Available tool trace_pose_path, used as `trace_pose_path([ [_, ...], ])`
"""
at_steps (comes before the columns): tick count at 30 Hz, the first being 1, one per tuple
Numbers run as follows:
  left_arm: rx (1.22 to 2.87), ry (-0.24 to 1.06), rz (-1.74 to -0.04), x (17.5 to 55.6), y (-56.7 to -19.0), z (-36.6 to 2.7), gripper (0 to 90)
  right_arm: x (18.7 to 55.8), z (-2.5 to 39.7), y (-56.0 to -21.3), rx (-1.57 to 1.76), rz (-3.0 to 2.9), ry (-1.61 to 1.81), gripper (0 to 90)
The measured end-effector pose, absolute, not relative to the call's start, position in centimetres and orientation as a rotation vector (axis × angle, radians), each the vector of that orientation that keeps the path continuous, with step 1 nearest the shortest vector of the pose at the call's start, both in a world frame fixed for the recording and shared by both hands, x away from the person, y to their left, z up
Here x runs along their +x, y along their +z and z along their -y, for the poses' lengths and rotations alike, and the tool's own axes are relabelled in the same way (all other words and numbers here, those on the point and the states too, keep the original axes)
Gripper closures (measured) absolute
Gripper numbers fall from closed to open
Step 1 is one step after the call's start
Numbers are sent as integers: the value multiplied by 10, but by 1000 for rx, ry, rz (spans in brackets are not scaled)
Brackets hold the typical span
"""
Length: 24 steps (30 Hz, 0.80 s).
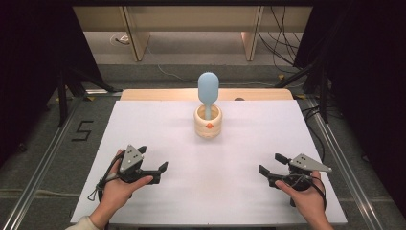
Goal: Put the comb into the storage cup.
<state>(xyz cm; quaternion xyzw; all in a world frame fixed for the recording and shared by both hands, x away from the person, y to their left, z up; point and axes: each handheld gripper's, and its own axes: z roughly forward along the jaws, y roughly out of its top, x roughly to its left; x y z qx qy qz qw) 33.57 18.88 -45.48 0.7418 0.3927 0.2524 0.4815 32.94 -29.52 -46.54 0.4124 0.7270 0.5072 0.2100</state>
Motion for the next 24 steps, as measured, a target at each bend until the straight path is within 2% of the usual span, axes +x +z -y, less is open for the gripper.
trace_pose_path([
  [9,1801,643,-983,334,-456,-202,55,330,295,-466,1143,-2032,1405,186],
  [24,1805,657,-992,334,-459,-199,59,331,294,-466,1090,-2034,1425,189],
])
